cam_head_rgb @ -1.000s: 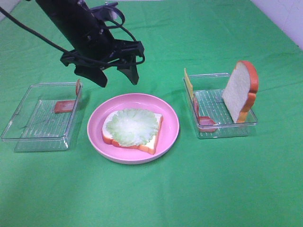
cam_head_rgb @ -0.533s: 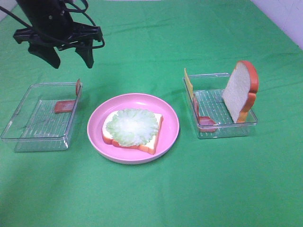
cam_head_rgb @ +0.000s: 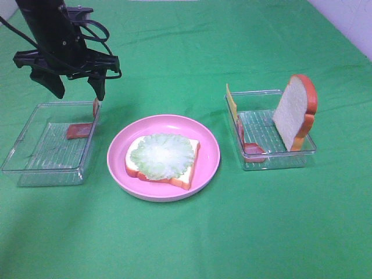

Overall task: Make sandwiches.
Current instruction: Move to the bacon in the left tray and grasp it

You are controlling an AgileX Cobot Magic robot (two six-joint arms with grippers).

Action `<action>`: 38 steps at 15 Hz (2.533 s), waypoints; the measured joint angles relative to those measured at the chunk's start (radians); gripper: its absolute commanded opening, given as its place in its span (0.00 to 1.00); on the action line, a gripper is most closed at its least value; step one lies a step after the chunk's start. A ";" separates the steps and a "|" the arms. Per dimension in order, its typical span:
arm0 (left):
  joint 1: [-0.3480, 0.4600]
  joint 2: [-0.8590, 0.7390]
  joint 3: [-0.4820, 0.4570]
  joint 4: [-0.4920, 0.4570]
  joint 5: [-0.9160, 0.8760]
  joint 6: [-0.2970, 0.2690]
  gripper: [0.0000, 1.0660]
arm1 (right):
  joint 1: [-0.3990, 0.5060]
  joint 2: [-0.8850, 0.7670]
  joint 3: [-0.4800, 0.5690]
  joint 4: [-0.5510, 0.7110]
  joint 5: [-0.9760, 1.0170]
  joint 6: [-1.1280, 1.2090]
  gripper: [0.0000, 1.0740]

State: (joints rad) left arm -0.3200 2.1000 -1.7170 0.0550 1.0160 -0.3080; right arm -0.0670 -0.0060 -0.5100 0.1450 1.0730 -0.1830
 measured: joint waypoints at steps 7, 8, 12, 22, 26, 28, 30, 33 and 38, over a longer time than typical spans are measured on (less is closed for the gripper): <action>0.000 0.064 0.000 0.001 -0.101 -0.015 0.54 | 0.000 0.000 0.000 0.000 0.000 0.000 0.74; 0.000 0.066 0.000 0.001 -0.101 -0.016 0.53 | 0.000 0.000 0.000 0.000 0.000 0.000 0.74; 0.000 0.075 0.000 0.001 -0.102 -0.018 0.42 | 0.000 0.000 0.000 0.000 0.000 0.000 0.74; 0.000 0.087 0.000 0.012 -0.107 -0.018 0.32 | 0.000 0.000 0.000 0.000 0.000 0.000 0.74; 0.000 0.101 0.000 0.015 -0.108 -0.018 0.25 | 0.000 0.000 0.000 0.000 0.000 0.000 0.74; 0.000 0.101 0.000 0.016 -0.117 -0.018 0.11 | 0.000 0.000 0.000 0.000 0.000 0.000 0.74; 0.000 0.101 0.000 0.016 -0.129 -0.018 0.00 | 0.000 0.000 0.000 0.000 0.000 0.000 0.74; 0.000 0.101 0.000 0.016 -0.129 -0.018 0.00 | 0.000 0.000 0.000 0.000 0.000 0.000 0.74; 0.000 0.034 0.000 0.009 -0.116 -0.011 0.00 | 0.000 0.000 0.000 0.000 0.000 0.000 0.74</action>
State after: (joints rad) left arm -0.3200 2.1340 -1.7170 0.0640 0.9000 -0.3190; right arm -0.0670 -0.0060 -0.5100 0.1450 1.0730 -0.1830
